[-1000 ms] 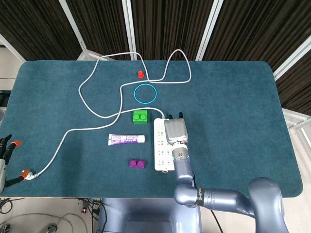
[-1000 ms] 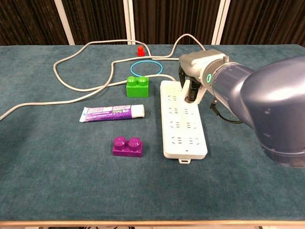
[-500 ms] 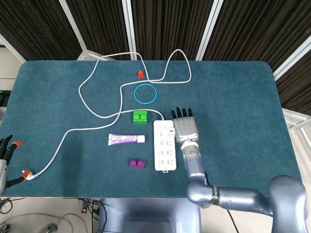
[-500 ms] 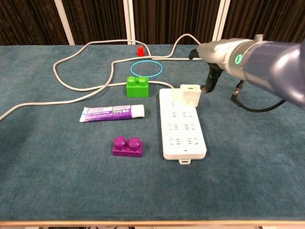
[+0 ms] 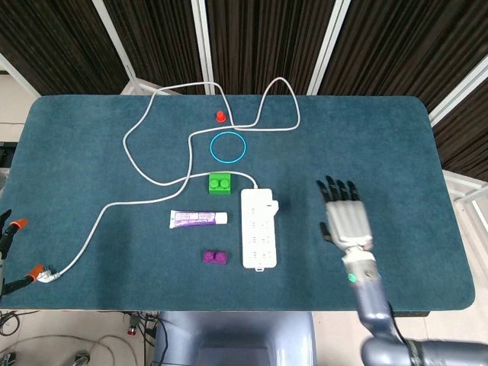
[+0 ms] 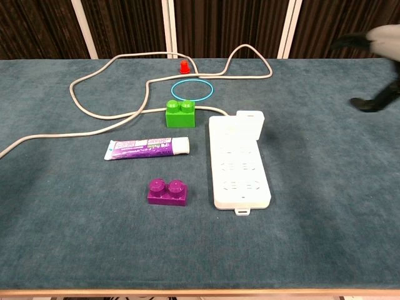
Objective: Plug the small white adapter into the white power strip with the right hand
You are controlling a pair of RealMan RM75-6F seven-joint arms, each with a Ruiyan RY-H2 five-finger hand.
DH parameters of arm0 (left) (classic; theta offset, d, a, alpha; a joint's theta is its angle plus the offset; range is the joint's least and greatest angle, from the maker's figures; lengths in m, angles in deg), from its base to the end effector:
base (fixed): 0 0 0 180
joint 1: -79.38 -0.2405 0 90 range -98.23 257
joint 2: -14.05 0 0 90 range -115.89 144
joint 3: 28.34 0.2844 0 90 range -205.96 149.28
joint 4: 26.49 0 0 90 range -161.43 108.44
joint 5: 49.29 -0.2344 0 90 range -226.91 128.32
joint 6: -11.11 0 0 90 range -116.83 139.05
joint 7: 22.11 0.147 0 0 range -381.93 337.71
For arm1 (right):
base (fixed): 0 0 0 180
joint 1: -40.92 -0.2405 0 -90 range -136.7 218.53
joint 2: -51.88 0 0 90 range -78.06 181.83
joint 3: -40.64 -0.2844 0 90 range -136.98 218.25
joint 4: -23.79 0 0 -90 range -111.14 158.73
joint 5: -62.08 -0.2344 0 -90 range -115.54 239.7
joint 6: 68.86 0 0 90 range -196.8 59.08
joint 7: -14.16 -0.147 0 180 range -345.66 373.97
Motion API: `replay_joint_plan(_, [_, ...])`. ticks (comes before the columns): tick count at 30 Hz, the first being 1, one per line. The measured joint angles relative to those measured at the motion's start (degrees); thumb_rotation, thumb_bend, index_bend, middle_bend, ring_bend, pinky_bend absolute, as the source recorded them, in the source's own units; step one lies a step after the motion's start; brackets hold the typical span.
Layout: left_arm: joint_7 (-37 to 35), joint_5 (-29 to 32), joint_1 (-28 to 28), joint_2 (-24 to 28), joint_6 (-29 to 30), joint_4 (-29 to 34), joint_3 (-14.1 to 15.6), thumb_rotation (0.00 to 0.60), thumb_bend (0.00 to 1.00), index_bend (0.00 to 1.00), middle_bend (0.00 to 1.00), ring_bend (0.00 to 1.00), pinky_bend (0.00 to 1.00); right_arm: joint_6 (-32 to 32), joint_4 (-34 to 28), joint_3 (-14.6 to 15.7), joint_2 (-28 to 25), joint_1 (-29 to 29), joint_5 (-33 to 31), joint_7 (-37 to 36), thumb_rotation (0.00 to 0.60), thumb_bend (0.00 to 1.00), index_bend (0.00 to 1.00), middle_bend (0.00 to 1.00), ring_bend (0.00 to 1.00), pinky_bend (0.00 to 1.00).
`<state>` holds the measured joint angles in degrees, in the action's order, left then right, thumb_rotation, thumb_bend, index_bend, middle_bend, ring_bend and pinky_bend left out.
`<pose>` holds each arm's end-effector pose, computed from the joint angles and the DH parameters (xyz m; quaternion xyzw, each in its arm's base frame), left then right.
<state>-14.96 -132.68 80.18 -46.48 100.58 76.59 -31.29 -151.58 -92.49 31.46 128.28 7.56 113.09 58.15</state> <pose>-0.3243 0.1624 0.1658 -0.5554 -0.3968 -0.3795 0.6245 -0.1700 -0.2970 0.0613 0.6464 -0.3876 0.3337 0.5662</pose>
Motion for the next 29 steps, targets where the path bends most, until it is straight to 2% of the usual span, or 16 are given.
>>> replay_joint_plan(4, [-0.1,-0.1,0.1,-0.1,-0.5,-0.2,0.1,0.6,0.17,0.18,0.0,0.0,0.11,-5.9,3.5,7.5,-2.5,8.6,17.8,-14.3,0.6,0.43,0.05,0.0,0.06,0.05])
replay_joint_plan(7, [0.1,0.1,0.3,-0.1,-0.9,-0.3,0.2,0.6,0.17,0.18,0.0,0.0,0.11,-10.1,9.5,11.7,-3.6,14.2,27.2,-25.1,0.6,0.43,0.05,0.0,0.06,0.05])
replay_joint_plan(10, [0.1,0.3,0.3,-0.1,-1.0,-0.4,0.1,0.6,0.17,0.18,0.0,0.0,0.11,-13.3,16.8,14.6,-4.2,18.4,32.6,-32.6,0.6,0.43,0.05,0.0,0.06,0.04])
replay_joint_plan(13, [0.2,0.5,0.3,-0.2,-1.0,-0.5,0.0,0.6,0.17,0.18,0.0,0.0,0.11,-14.8,22.3,16.5,-5.0,21.5,36.8,-36.9,0.6,0.43,0.05,0.0,0.06,0.04])
replay_joint_plan(19, [0.2,-0.3,0.4,-0.2,-1.2,-0.3,0.4,0.6,0.17,0.18,0.0,0.0,0.11,-13.1,23.4,17.3,-6.5,23.2,38.4,-37.9,0.6,0.43,0.05,0.0,0.06,0.04])
replay_joint_plan(29, [0.6,-1.0,0.5,-0.3,-1.4,-0.3,0.8,0.6,0.17,0.18,0.0,0.0,0.11,-11.5,22.9,15.7,-8.0,24.3,38.9,-37.5,0.6,0.42,0.05,0.0,0.06,0.04])
